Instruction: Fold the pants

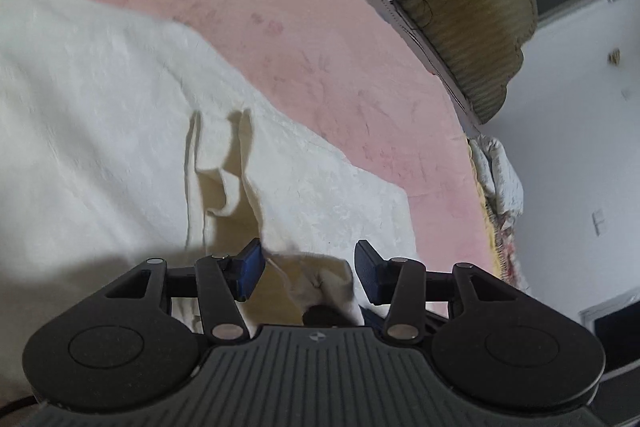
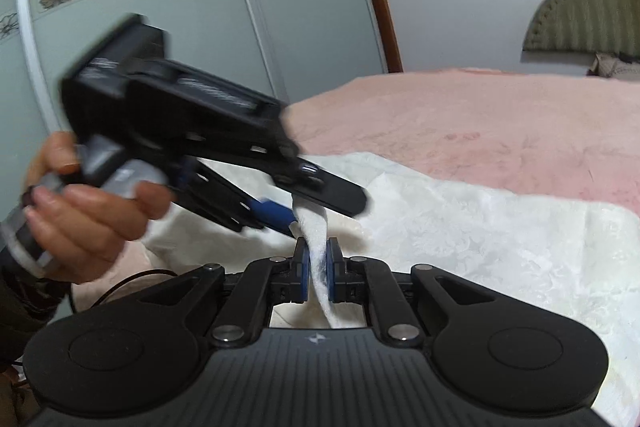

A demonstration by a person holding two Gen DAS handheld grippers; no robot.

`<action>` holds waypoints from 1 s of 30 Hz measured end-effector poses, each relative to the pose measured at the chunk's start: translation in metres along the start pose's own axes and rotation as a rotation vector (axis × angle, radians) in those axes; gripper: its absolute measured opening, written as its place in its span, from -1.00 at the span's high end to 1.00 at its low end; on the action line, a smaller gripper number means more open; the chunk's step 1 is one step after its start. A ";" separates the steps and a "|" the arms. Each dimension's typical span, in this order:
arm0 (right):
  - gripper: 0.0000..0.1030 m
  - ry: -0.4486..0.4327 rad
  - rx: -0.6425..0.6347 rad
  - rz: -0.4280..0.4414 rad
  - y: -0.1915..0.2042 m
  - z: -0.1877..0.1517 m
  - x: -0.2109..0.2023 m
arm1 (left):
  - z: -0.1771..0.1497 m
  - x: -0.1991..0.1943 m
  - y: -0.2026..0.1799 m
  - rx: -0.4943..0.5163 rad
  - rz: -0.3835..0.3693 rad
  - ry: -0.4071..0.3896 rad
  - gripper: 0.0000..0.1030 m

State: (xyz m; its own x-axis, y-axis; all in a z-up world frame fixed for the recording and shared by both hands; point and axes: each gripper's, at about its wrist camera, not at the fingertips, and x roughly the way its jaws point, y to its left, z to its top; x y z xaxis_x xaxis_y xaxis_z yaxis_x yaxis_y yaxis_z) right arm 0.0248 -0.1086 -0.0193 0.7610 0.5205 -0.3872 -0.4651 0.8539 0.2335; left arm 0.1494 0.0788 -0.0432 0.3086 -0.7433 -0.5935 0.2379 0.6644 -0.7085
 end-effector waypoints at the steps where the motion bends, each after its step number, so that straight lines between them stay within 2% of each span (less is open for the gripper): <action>1: 0.84 -0.006 -0.008 0.008 0.002 0.001 0.000 | 0.000 0.003 0.002 -0.017 0.005 -0.006 0.17; 2: 0.84 -0.007 -0.012 0.015 0.003 0.002 0.002 | 0.000 0.005 0.003 -0.023 0.009 -0.012 0.64; 3: 0.84 -0.001 -0.024 0.012 0.005 0.002 0.006 | -0.001 0.005 0.003 -0.025 0.023 -0.027 0.74; 6: 0.82 0.012 -0.093 0.010 0.016 0.002 0.011 | -0.005 -0.005 0.001 0.019 0.092 -0.099 0.79; 8: 0.78 0.058 -0.108 0.029 0.019 0.003 0.016 | -0.010 -0.010 0.003 0.054 0.139 -0.115 0.84; 10: 0.75 0.078 -0.092 0.074 0.013 0.006 0.010 | -0.015 -0.010 0.014 0.035 0.149 -0.099 0.83; 12: 0.75 0.030 -0.022 0.121 -0.003 0.012 -0.006 | -0.019 -0.008 0.024 0.028 0.142 -0.091 0.82; 13: 0.75 0.007 0.014 0.099 -0.013 0.015 -0.014 | -0.020 -0.008 0.026 0.026 0.138 -0.096 0.81; 15: 0.75 0.006 0.021 -0.015 -0.026 0.018 -0.020 | -0.022 -0.008 0.023 0.049 0.144 -0.107 0.81; 17: 0.75 0.085 -0.006 -0.101 -0.032 0.011 -0.012 | -0.025 -0.010 0.018 0.089 0.164 -0.115 0.81; 19: 0.77 0.184 -0.017 -0.077 -0.032 -0.005 0.000 | -0.027 -0.013 0.015 0.124 0.181 -0.107 0.78; 20: 0.77 0.187 -0.048 -0.089 -0.027 -0.011 0.002 | -0.028 -0.017 0.014 0.135 0.189 -0.102 0.75; 21: 0.75 0.171 -0.082 -0.110 -0.020 -0.013 0.000 | -0.028 -0.023 0.013 0.150 0.200 -0.112 0.59; 24: 0.75 0.108 -0.077 -0.063 -0.012 -0.006 -0.006 | -0.022 -0.044 0.001 0.226 0.302 -0.216 0.61; 25: 0.75 0.100 -0.070 -0.037 -0.011 -0.004 -0.004 | -0.018 -0.047 -0.006 0.261 0.319 -0.249 0.61; 27: 0.75 0.141 -0.086 -0.016 -0.007 -0.003 0.011 | -0.010 -0.047 -0.020 0.308 0.308 -0.272 0.58; 28: 0.76 0.167 -0.111 -0.031 -0.004 -0.009 0.018 | -0.007 -0.043 -0.026 0.333 0.288 -0.266 0.55; 30: 0.76 0.160 -0.130 -0.049 0.002 -0.013 0.023 | -0.002 -0.024 -0.034 0.371 0.301 -0.242 0.25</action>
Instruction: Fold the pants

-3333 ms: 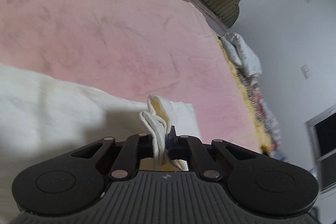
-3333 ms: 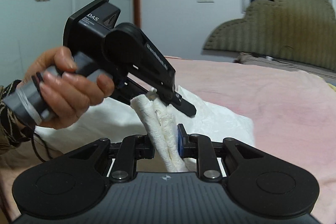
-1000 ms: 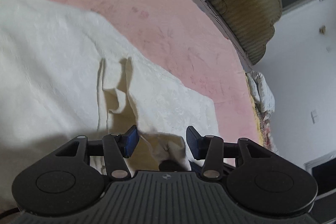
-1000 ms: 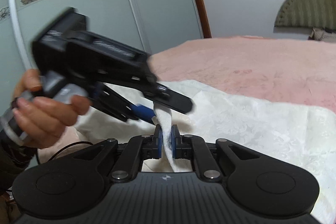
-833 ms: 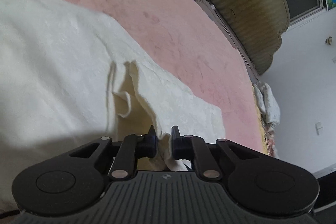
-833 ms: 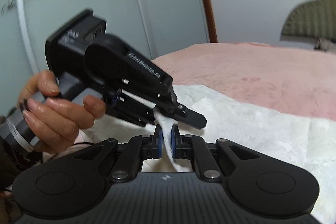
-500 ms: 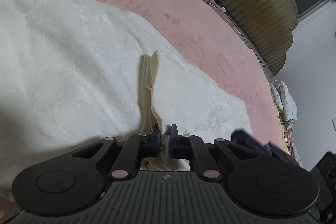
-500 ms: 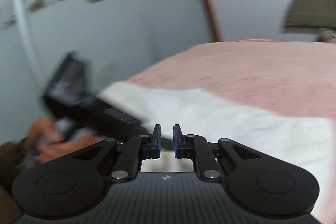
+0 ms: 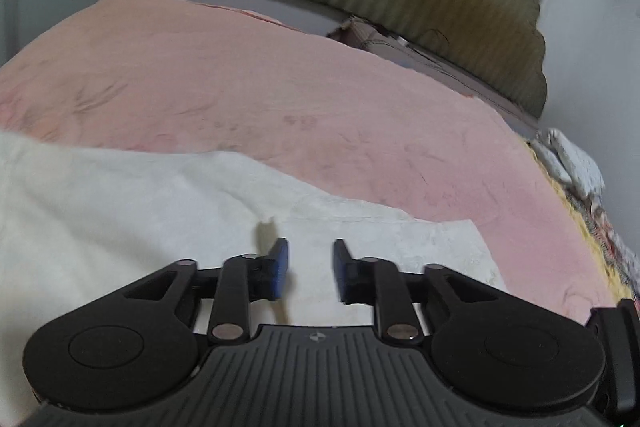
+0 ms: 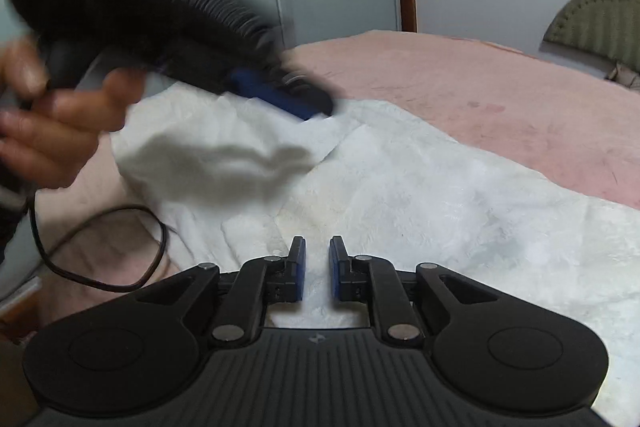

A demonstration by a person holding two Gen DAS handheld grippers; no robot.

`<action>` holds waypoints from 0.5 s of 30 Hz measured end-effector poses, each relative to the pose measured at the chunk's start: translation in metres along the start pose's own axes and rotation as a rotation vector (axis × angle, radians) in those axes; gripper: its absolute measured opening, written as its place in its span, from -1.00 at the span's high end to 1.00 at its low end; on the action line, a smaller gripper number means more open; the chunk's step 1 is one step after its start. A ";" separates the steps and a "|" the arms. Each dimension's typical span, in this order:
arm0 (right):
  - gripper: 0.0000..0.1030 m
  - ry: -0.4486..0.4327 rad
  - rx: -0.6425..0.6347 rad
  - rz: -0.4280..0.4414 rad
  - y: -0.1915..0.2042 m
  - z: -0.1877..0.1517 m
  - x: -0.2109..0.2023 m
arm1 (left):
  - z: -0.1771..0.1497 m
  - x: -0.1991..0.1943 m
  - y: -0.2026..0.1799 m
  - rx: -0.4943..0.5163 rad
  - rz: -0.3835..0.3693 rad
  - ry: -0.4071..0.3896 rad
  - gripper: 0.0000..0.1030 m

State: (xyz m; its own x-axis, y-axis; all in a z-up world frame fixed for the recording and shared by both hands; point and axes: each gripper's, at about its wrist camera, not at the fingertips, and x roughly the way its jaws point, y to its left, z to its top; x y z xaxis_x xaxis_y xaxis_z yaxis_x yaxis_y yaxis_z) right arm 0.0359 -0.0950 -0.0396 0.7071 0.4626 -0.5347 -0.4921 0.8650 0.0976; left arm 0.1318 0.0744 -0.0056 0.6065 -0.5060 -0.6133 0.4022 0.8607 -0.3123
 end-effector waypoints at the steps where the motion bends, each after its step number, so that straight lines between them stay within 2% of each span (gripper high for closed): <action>1: 0.75 0.003 0.015 0.003 -0.002 0.000 -0.002 | 0.000 0.012 -0.005 0.020 0.034 0.032 0.26; 3: 0.75 -0.014 0.037 0.009 -0.002 0.003 -0.009 | -0.008 0.031 -0.011 0.069 0.113 0.085 0.26; 5: 0.75 -0.027 0.053 0.022 -0.002 0.004 -0.014 | -0.020 0.030 -0.012 0.099 0.140 0.074 0.25; 8: 0.75 0.007 0.037 0.030 -0.003 -0.002 -0.008 | -0.031 0.011 -0.003 0.107 0.166 0.029 0.26; 12: 0.75 -0.052 0.047 0.052 0.001 0.005 -0.014 | -0.038 -0.022 0.018 0.097 0.269 -0.010 0.13; 14: 0.75 -0.013 0.000 0.064 0.009 0.007 -0.006 | -0.045 -0.035 0.032 0.093 0.333 -0.014 0.13; 15: 0.75 0.012 -0.038 0.040 0.012 0.006 -0.001 | -0.050 -0.042 0.040 0.089 0.365 -0.012 0.13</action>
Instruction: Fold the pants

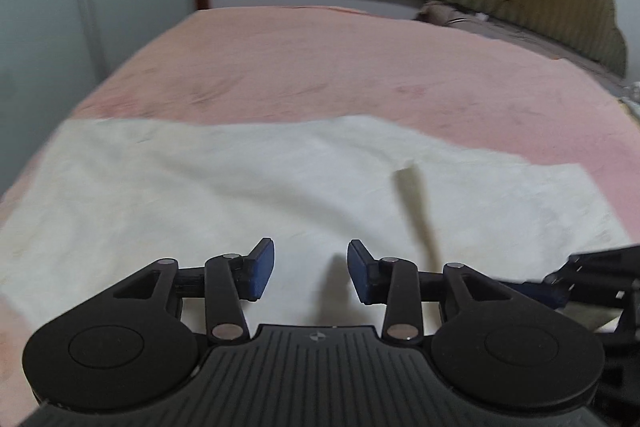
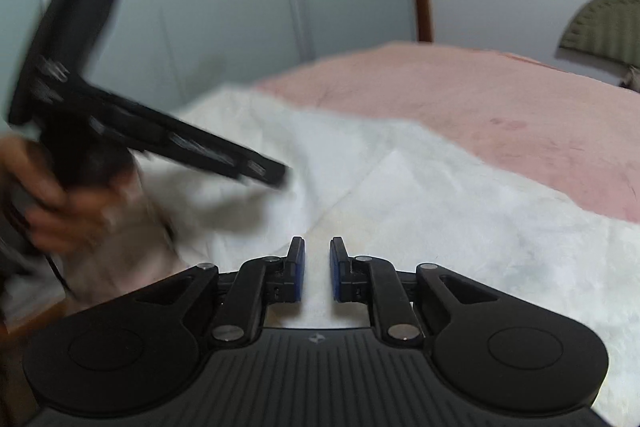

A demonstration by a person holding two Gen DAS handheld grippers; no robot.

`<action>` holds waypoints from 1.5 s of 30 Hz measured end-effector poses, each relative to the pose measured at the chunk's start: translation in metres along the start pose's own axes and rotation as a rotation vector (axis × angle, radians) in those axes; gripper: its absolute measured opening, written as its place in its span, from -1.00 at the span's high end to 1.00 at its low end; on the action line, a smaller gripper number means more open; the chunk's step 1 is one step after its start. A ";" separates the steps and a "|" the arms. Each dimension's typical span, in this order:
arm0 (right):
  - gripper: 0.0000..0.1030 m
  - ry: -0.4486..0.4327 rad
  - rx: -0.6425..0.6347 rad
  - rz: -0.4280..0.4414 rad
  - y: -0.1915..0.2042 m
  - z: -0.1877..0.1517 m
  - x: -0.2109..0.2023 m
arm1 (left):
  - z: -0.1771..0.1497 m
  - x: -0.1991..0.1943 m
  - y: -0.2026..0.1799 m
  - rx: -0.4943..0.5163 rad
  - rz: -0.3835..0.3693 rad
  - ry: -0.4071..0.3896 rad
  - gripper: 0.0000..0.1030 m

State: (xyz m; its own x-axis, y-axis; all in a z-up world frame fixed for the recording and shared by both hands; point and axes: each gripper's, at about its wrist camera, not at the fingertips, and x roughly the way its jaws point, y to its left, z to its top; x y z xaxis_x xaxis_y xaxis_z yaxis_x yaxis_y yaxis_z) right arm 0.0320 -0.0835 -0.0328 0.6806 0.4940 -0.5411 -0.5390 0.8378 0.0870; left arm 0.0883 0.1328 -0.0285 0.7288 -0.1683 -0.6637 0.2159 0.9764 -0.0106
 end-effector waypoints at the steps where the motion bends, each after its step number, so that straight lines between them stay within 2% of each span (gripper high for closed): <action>1: 0.74 -0.001 -0.026 -0.029 0.002 -0.001 0.002 | -0.005 -0.005 0.012 -0.011 0.036 0.000 0.12; 3: 0.74 -0.016 -0.005 -0.010 0.003 0.003 0.001 | -0.016 -0.017 0.040 -0.063 0.117 -0.028 0.11; 6: 0.74 -0.039 -0.043 0.079 0.015 0.019 0.004 | -0.026 -0.042 0.091 -0.206 0.252 -0.068 0.11; 9: 0.74 -0.026 -0.168 0.139 0.047 0.033 0.020 | -0.033 -0.065 0.144 -0.410 0.286 -0.096 0.10; 11: 0.74 -0.009 -0.251 0.204 0.070 0.040 0.036 | -0.038 -0.073 0.172 -0.532 0.269 -0.095 0.10; 15: 0.74 0.008 -0.412 0.235 0.115 0.039 0.057 | -0.048 -0.072 0.203 -0.692 0.120 -0.079 0.10; 19: 0.69 0.030 -0.415 0.257 0.124 0.043 0.070 | -0.046 -0.065 0.202 -0.765 0.013 -0.094 0.10; 20: 0.67 0.036 -0.412 0.258 0.124 0.042 0.072 | -0.045 -0.063 0.202 -0.765 0.013 -0.098 0.26; 21: 0.63 0.044 -0.407 0.263 0.122 0.040 0.075 | -0.044 -0.060 0.199 -0.760 0.027 -0.102 0.70; 22: 0.56 0.050 -0.402 0.268 0.123 0.039 0.077 | -0.043 -0.058 0.197 -0.750 0.052 -0.100 0.90; 25: 0.46 0.046 -0.435 0.262 0.132 0.036 0.083 | -0.052 -0.057 0.198 -0.776 0.063 -0.108 0.88; 27: 0.45 0.039 -0.473 0.240 0.142 0.038 0.085 | -0.057 -0.054 0.200 -0.793 0.071 -0.104 0.84; 29: 0.33 0.021 -0.518 0.221 0.148 0.037 0.078 | -0.058 -0.052 0.202 -0.798 0.064 -0.103 0.83; 31: -0.13 0.022 -0.602 0.169 0.157 0.030 0.073 | -0.056 -0.051 0.204 -0.806 0.048 -0.114 0.75; 32: -0.21 0.026 -0.662 0.127 0.163 0.024 0.074 | -0.056 -0.053 0.205 -0.807 0.040 -0.117 0.56; 33: -0.26 0.018 -0.721 0.088 0.168 0.017 0.075 | -0.057 -0.055 0.206 -0.811 0.028 -0.122 0.58; 34: -0.26 -0.010 -0.762 0.067 0.173 0.012 0.075 | -0.058 -0.057 0.207 -0.813 0.021 -0.120 0.48; 36: -0.25 -0.029 -0.801 0.037 0.180 0.010 0.078 | -0.060 -0.058 0.207 -0.817 -0.002 -0.108 -0.15; 38: -0.24 -0.043 -0.830 0.014 0.185 0.012 0.085 | -0.065 -0.055 0.209 -0.855 -0.062 -0.094 -0.25; 39: -0.18 -0.046 -0.828 0.013 0.186 0.014 0.090 | -0.067 -0.051 0.210 -0.874 -0.104 -0.087 -0.25; 40: 0.14 -0.044 -0.810 0.027 0.184 0.017 0.095 | -0.067 -0.047 0.210 -0.896 -0.149 -0.078 -0.26; 41: 0.29 -0.030 -0.777 0.046 0.183 0.022 0.101 | -0.068 -0.042 0.211 -0.923 -0.191 -0.067 -0.29; 43: 0.44 -0.029 -0.728 0.068 0.178 0.027 0.107 | -0.070 -0.029 0.213 -0.978 -0.276 -0.050 -0.32; 44: 0.49 -0.028 -0.679 0.093 0.173 0.032 0.106 | -0.070 -0.025 0.213 -0.995 -0.303 -0.050 -0.38; 45: 0.63 -0.026 -0.602 0.130 0.164 0.038 0.105 | -0.069 -0.020 0.213 -1.009 -0.326 -0.058 -0.44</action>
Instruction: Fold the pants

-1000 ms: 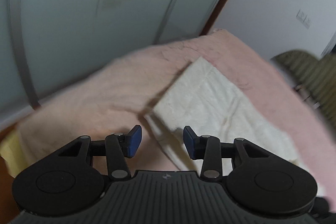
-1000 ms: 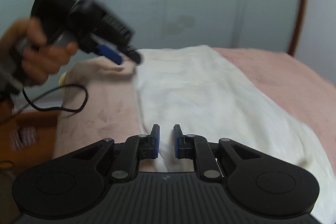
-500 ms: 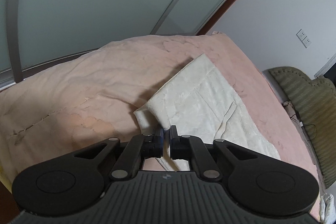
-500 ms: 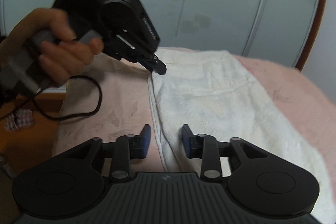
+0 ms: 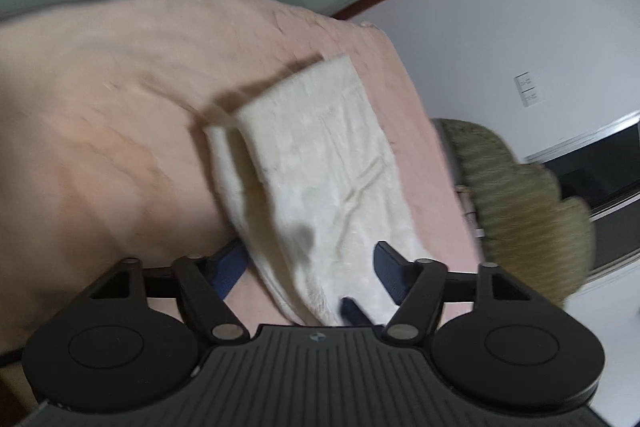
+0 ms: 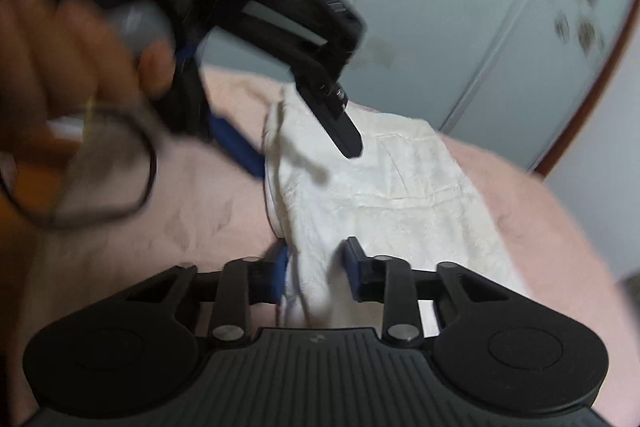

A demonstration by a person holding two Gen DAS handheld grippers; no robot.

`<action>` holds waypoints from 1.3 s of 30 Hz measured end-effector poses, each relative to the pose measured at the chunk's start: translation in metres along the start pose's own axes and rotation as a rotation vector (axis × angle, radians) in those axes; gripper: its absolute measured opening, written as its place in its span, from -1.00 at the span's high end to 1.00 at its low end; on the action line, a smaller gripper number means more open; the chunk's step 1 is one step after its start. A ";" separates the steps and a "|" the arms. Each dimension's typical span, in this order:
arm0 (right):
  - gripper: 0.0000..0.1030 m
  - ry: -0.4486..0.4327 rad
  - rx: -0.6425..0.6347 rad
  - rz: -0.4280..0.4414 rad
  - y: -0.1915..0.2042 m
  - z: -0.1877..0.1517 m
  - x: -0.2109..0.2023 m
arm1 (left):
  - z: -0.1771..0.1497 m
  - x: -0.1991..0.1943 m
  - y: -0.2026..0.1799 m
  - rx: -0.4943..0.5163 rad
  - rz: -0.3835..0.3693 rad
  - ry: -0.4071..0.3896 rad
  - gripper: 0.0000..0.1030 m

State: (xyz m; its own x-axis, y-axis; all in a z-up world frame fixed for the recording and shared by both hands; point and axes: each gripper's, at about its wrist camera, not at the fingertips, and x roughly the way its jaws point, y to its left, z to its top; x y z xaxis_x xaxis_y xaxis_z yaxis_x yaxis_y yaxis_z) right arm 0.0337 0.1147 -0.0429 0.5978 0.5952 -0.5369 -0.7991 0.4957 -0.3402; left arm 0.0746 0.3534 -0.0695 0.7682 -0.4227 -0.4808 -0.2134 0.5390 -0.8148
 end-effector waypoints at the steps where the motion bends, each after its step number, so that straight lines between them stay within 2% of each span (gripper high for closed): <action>1: 0.66 -0.020 0.112 0.047 -0.016 0.000 -0.005 | 0.001 0.005 0.000 -0.012 -0.023 -0.002 -0.47; 5: 0.66 -0.114 0.531 0.276 -0.082 -0.009 -0.018 | 0.013 0.024 -0.001 -0.049 -0.070 -0.036 -0.52; 7: 0.66 -0.157 0.676 0.414 -0.108 -0.014 -0.020 | 0.023 0.035 -0.002 -0.081 -0.072 -0.041 -0.52; 8: 0.66 -0.169 0.715 0.421 -0.116 -0.015 -0.021 | 0.027 0.039 -0.002 -0.099 -0.076 -0.043 -0.52; 9: 0.66 -0.152 0.724 0.383 -0.122 -0.015 -0.019 | 0.031 0.041 -0.002 -0.107 -0.072 -0.048 -0.52; 10: 0.66 -0.098 0.700 0.323 -0.124 -0.013 -0.014 | 0.033 0.043 -0.005 -0.095 -0.060 -0.058 -0.48; 11: 0.66 -0.038 0.665 0.262 -0.122 -0.012 -0.006 | 0.035 0.044 -0.010 -0.065 -0.031 -0.070 -0.30; 12: 0.65 0.027 0.627 0.214 -0.119 -0.013 0.004 | 0.036 0.046 -0.016 -0.024 0.017 -0.076 0.09; 13: 0.66 0.093 0.589 0.197 -0.114 -0.016 0.015 | 0.037 0.046 -0.019 0.029 0.087 -0.075 0.29; 14: 0.66 0.106 0.551 0.190 -0.107 -0.019 0.021 | 0.036 0.049 -0.023 0.068 0.139 -0.073 0.59; 15: 0.65 0.091 0.548 0.182 -0.104 -0.019 0.018 | 0.034 0.050 -0.026 0.098 0.164 -0.078 0.72; 16: 0.63 0.089 0.565 0.194 -0.107 -0.017 0.016 | 0.032 0.048 -0.032 0.128 0.172 -0.091 0.74; 18: 0.62 0.019 0.622 0.234 -0.118 -0.018 0.003 | 0.026 0.040 -0.048 0.202 0.189 -0.126 0.77; 19: 0.62 -0.013 0.642 0.223 -0.126 -0.019 -0.006 | 0.021 0.037 -0.060 0.255 0.195 -0.148 0.77; 23: 0.60 -0.033 0.579 0.069 -0.151 -0.022 -0.030 | -0.012 0.018 -0.126 0.525 0.186 -0.245 0.77; 26: 0.54 -0.072 0.593 0.028 -0.171 -0.035 -0.058 | -0.044 0.007 -0.176 0.699 0.128 -0.281 0.77; 27: 0.46 -0.095 0.594 0.020 -0.175 -0.037 -0.067 | -0.055 0.006 -0.191 0.744 0.108 -0.284 0.77; 29: 0.27 -0.145 0.583 0.003 -0.181 -0.043 -0.090 | -0.083 0.005 -0.219 0.838 0.062 -0.282 0.77; 31: -0.04 -0.198 0.571 -0.023 -0.185 -0.050 -0.114 | -0.108 0.010 -0.241 0.906 0.008 -0.260 0.77; 35: -0.08 -0.271 0.561 -0.107 -0.192 -0.075 -0.169 | -0.163 0.026 -0.274 1.011 -0.095 -0.187 0.76; 37: -0.09 -0.256 0.557 -0.160 -0.195 -0.094 -0.190 | -0.190 0.033 -0.284 1.068 -0.122 -0.173 0.76; 39: -0.09 -0.234 0.566 -0.202 -0.193 -0.117 -0.213 | -0.213 0.043 -0.291 1.084 -0.154 -0.117 0.75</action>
State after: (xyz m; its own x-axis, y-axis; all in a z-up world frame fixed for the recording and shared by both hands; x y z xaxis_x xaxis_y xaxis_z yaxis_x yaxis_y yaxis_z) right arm 0.0534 -0.1817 0.0473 0.7820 0.5462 -0.3003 -0.5509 0.8310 0.0772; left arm 0.0415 0.0231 0.0783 0.8056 -0.4999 -0.3181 0.4891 0.8641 -0.1190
